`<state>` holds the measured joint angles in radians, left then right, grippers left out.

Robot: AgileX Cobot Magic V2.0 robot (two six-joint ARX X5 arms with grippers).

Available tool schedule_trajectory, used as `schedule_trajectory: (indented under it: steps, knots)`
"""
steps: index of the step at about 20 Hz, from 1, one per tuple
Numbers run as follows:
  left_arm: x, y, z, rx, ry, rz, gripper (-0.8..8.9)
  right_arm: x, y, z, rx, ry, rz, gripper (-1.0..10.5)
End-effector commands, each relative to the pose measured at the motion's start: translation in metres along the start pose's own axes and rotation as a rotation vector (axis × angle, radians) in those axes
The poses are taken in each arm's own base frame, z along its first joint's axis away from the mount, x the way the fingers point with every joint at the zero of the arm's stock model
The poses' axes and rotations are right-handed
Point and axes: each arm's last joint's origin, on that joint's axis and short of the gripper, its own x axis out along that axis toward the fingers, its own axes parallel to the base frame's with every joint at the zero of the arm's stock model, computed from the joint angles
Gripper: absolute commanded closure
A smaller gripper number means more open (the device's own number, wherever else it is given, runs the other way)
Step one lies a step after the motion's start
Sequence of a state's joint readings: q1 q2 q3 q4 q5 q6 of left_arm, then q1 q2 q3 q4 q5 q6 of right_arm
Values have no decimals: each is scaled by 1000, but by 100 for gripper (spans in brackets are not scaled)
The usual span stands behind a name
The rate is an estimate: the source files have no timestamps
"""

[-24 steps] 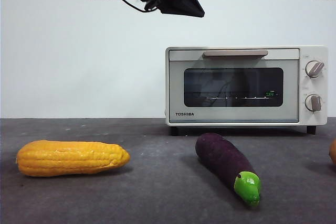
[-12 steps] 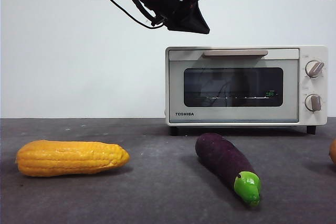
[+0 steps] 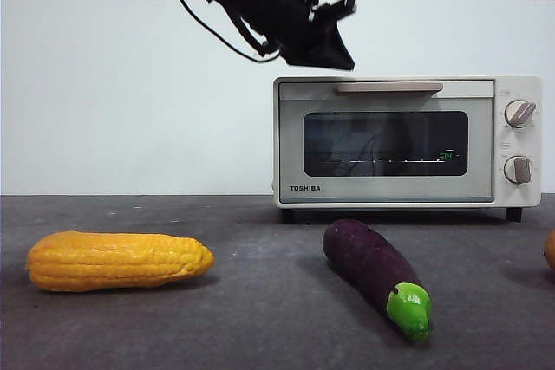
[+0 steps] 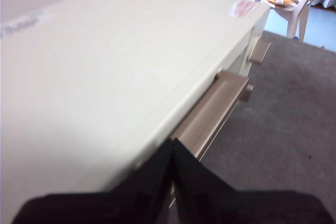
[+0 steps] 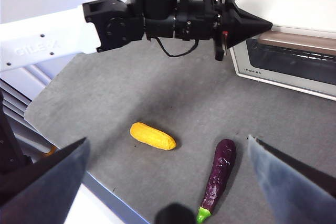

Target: Take the eggplant from the table,put the eggplant in the oven

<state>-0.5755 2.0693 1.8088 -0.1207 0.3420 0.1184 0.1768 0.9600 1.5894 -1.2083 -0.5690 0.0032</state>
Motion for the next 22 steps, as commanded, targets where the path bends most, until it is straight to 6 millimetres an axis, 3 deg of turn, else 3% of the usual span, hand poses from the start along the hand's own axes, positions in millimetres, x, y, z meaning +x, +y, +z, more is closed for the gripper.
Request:
schedule_trajectory:
  steps: [1,22]
  knots:
    - [10,-1,-9,15,16,-4,819,-1,1,1,-15,-5,5,438]
    - [23,-24,-31,81,195,-58,819,-1,2,1,-19,-3,10,438]
